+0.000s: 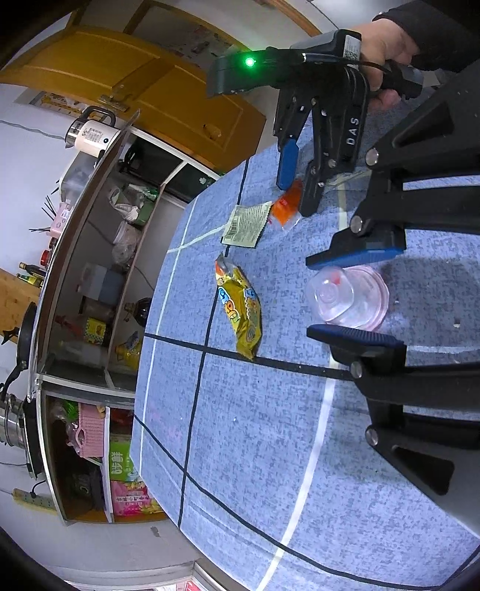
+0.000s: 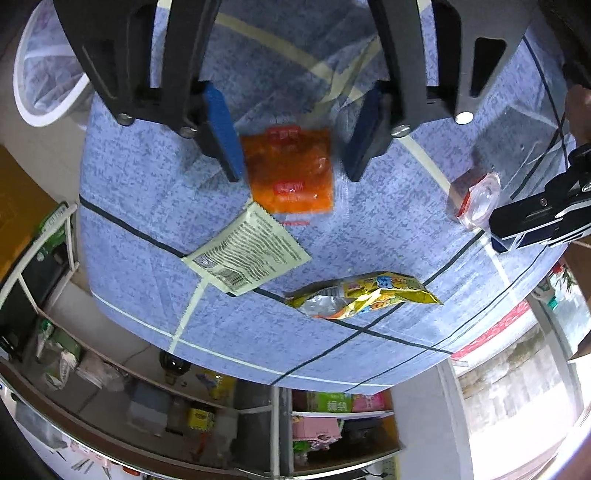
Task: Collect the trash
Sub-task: 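Carry the clear cup and orange packet over the wastebasket, then open both grippers to drop the cup and packet into the wastebasket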
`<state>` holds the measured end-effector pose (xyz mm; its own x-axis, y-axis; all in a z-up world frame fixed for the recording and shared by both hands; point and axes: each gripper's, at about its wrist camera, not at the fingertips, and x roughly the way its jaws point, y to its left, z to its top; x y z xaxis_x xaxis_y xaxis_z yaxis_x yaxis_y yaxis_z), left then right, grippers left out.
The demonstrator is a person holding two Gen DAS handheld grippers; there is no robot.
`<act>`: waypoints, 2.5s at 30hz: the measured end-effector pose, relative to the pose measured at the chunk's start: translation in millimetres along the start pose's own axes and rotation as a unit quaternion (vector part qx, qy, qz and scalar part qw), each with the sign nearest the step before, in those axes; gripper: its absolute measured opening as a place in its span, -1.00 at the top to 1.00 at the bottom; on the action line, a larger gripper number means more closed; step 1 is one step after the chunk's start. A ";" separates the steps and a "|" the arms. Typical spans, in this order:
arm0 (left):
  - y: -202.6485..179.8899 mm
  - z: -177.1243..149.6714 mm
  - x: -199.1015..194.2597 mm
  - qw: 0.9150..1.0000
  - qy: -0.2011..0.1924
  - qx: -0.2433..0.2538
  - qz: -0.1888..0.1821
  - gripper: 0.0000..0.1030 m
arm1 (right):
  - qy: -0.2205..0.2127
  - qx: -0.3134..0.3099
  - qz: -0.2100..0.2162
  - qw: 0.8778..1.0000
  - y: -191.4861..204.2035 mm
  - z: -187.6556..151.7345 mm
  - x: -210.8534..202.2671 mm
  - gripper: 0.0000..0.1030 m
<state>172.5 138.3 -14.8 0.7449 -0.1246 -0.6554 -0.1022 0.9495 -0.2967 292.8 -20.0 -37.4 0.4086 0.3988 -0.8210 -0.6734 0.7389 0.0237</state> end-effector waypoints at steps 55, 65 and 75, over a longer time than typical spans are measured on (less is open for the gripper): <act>-273.9 -15.7 64.2 0.968 0.044 0.179 -0.169 0.39 | -0.053 0.228 -0.115 0.966 -164.6 -185.2 -156.2 0.45; -293.6 -27.8 88.7 0.964 0.064 0.194 -0.167 0.39 | -0.047 0.253 -0.150 0.954 -181.8 -200.2 -157.0 0.35; -293.7 -30.8 98.6 0.965 0.077 0.188 -0.165 0.17 | -0.059 0.259 -0.162 0.950 -184.3 -203.9 -164.1 0.22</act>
<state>255.7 -161.7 -13.8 0.5866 -0.4525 -0.6717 0.3919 0.8844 -0.2535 224.2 -332.4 -23.4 0.6295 0.1398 -0.7643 -0.1188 0.9894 0.0832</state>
